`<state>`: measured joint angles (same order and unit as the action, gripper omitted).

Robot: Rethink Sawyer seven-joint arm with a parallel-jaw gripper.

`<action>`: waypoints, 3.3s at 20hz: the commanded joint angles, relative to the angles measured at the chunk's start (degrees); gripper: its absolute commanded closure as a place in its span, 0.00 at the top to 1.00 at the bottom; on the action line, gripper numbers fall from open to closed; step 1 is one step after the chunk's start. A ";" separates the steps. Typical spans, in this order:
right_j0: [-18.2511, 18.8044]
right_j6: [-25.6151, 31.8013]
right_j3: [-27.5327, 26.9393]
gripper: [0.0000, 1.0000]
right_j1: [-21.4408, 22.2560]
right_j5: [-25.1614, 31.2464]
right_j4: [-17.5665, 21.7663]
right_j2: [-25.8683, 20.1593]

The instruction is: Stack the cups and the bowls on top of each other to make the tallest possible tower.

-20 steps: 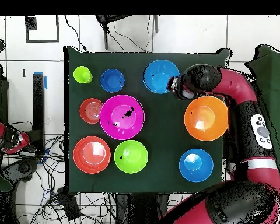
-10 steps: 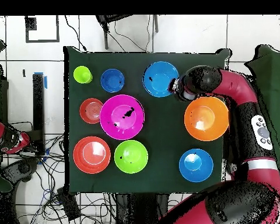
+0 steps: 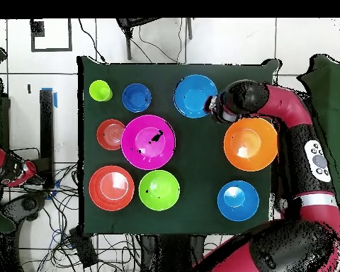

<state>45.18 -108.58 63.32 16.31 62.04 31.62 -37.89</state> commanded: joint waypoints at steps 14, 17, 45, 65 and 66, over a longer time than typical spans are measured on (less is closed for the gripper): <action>-1.07 12.91 0.84 1.00 -0.76 2.72 1.11 1.28; -1.12 12.85 0.90 1.00 -0.55 3.03 1.01 1.29; -1.31 8.92 6.44 1.00 6.24 4.94 -2.71 1.48; 3.83 15.58 9.71 1.00 3.58 8.99 -10.83 -3.46; 4.03 15.87 9.78 1.00 3.45 9.02 -10.82 -3.57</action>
<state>48.96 -108.58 69.85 22.79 68.41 20.77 -39.73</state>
